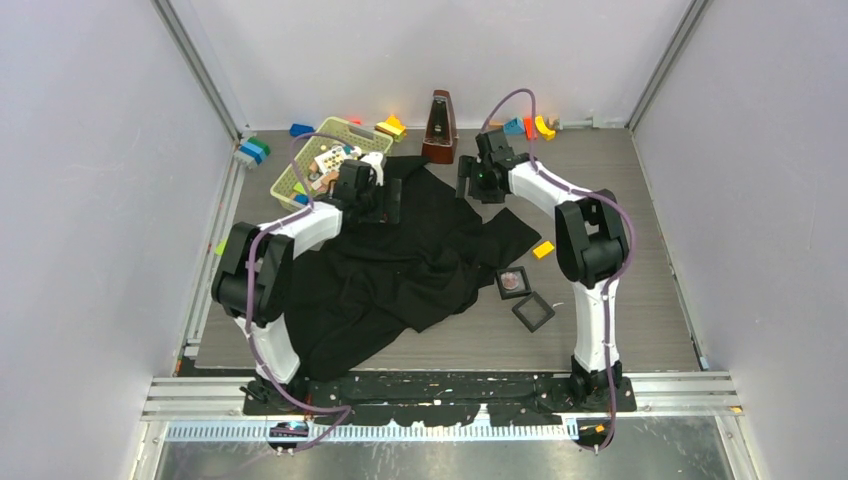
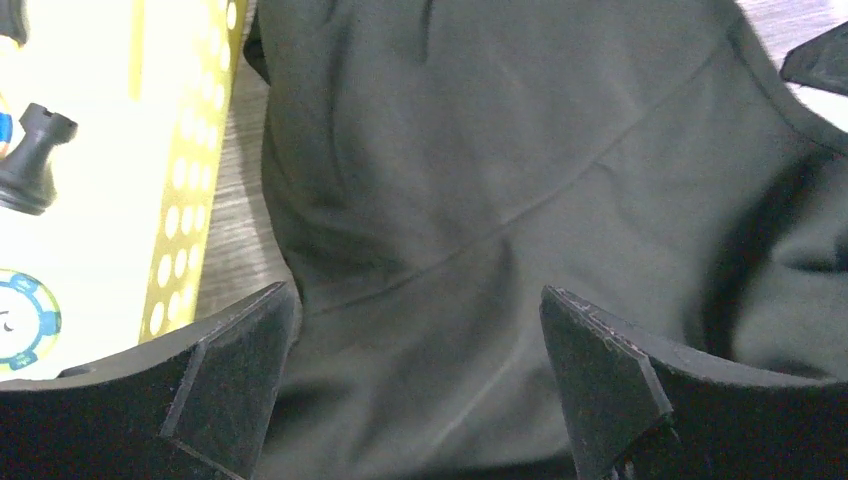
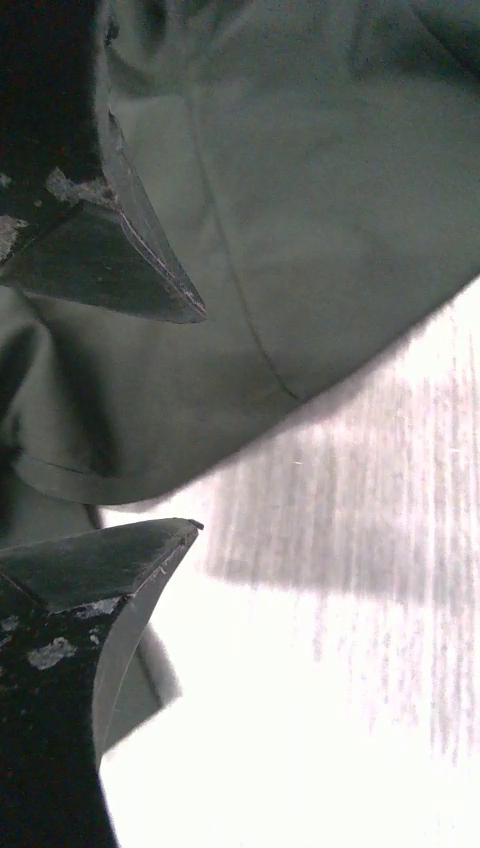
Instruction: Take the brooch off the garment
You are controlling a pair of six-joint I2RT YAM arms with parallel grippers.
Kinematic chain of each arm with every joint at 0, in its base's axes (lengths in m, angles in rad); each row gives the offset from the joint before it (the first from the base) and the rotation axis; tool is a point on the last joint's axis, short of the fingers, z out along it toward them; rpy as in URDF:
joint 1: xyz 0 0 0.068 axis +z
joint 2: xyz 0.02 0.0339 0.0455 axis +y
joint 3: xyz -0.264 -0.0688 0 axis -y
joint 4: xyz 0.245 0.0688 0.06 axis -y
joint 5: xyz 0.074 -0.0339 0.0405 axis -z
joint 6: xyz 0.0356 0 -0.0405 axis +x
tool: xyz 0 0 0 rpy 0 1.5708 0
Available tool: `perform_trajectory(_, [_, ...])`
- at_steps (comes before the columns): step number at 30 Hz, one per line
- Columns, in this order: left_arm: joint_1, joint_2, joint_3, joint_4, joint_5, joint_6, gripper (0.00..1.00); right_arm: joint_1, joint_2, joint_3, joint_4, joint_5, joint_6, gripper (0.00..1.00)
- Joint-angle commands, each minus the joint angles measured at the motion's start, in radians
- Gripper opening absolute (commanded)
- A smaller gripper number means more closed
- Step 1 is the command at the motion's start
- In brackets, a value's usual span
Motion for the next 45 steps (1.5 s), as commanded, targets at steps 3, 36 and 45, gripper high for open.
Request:
perform_trajectory(3, [0.008, 0.111, 0.115, 0.003, -0.106, 0.056, 0.95, -0.001, 0.103, 0.133, 0.072, 0.032, -0.026, 0.77])
perform_trajectory(36, [0.076, -0.076, 0.463, -0.248, 0.125, -0.001, 0.0, -0.019, -0.023, 0.476, -0.023, -0.263, -0.032, 0.01])
perform_trajectory(45, [0.105, -0.203, 0.617, -0.317, 0.02, 0.033, 0.0, -0.026, -0.063, 0.741, -0.046, -0.285, -0.034, 0.0])
